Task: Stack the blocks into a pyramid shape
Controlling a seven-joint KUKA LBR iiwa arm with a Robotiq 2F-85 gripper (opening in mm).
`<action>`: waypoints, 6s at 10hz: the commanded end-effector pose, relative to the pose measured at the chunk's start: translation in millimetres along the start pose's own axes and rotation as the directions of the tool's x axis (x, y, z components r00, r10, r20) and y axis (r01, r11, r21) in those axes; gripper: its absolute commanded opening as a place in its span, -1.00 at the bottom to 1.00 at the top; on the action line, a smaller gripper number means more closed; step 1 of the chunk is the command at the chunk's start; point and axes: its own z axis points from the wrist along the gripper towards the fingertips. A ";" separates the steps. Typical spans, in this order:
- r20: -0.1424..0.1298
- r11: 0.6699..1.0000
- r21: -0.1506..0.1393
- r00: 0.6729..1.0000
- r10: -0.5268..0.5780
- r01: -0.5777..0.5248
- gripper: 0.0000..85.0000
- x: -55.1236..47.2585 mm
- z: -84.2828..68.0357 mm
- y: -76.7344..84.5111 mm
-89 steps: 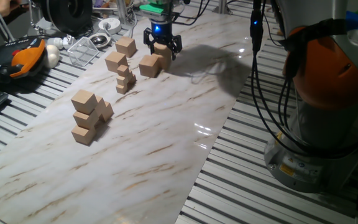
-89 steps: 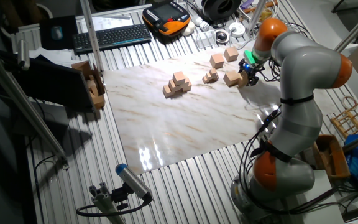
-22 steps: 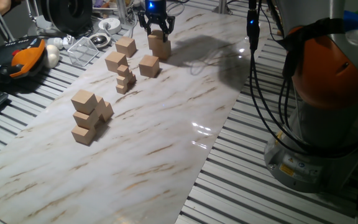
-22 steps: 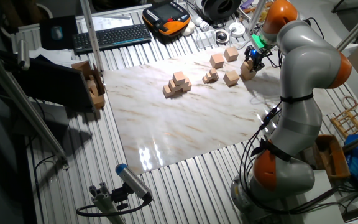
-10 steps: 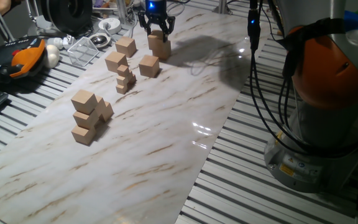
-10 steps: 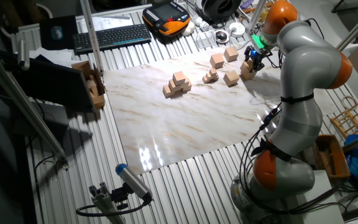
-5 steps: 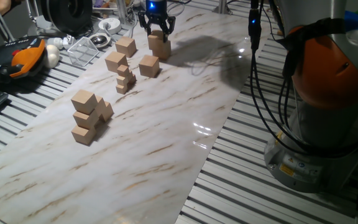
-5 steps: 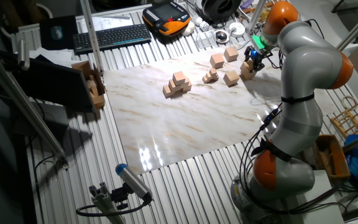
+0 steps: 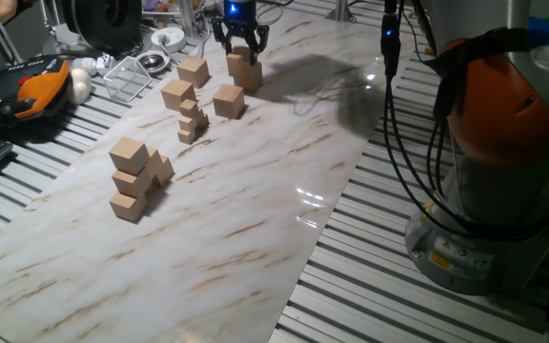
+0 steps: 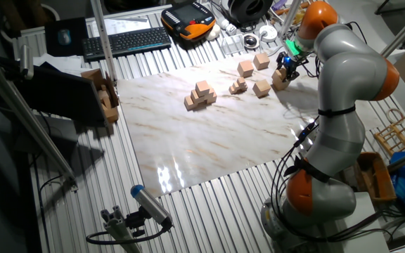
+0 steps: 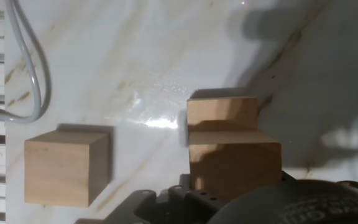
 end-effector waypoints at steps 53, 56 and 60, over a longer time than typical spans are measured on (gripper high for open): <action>0.002 1.000 0.004 1.000 -0.007 0.007 0.60 2.5 4.5 1.0; 0.007 1.000 0.004 1.000 -0.007 0.007 0.60 2.4 4.4 1.0; 0.010 1.000 0.008 1.000 -0.007 0.007 0.60 2.6 4.3 0.7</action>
